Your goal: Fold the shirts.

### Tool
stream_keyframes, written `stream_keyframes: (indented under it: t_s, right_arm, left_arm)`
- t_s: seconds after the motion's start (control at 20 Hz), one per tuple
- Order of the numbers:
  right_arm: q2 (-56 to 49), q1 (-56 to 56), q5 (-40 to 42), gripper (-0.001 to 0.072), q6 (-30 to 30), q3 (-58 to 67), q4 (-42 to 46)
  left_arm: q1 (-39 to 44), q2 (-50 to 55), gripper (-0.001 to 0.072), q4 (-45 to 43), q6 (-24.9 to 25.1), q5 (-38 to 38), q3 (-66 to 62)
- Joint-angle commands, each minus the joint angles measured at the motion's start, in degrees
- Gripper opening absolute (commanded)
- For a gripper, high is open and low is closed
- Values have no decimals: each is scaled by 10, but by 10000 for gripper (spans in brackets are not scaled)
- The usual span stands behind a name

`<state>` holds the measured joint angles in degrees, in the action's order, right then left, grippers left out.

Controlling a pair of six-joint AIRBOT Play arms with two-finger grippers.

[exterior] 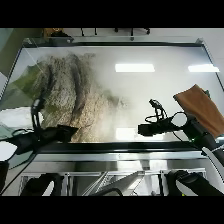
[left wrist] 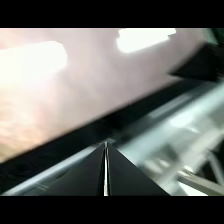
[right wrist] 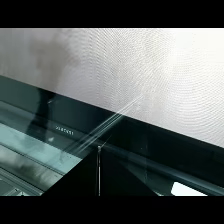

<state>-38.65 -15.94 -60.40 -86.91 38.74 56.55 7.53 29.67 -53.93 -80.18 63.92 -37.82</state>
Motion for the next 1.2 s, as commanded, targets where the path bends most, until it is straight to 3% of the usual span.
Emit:
stream_keyframes:
  t_s: [0.0,0.05,0.2,0.5,0.7,0.95,1.0,1.1,1.15]
  right_arm:
    - [1,0,0,20,0,0,0]
    - [1,0,0,20,0,0,0]
    - [1,0,0,20,0,0,0]
    - [1,0,0,20,0,0,0]
    - [1,0,0,20,0,0,0]
    - [1,0,4,20,0,0,0]
    - [1,0,4,20,0,0,-2]
    - [1,0,4,20,0,0,-2]
    - [1,0,4,20,0,0,-2]
  left_arm:
    - [-96,30,443,-207,-19,-10,-75]
    - [-131,54,691,-249,-22,-10,-94]
    - [-266,150,696,-336,-21,-13,-145]
    - [-483,370,697,-344,-19,-59,-202]
    - [-502,488,696,-344,-19,-91,-250]
    - [-468,594,694,-344,-19,-113,-300]
    - [-456,606,675,-344,-19,-110,-316]
    - [-434,614,354,-344,-19,-102,-345]
    - [-423,613,229,-346,-19,-99,-356]
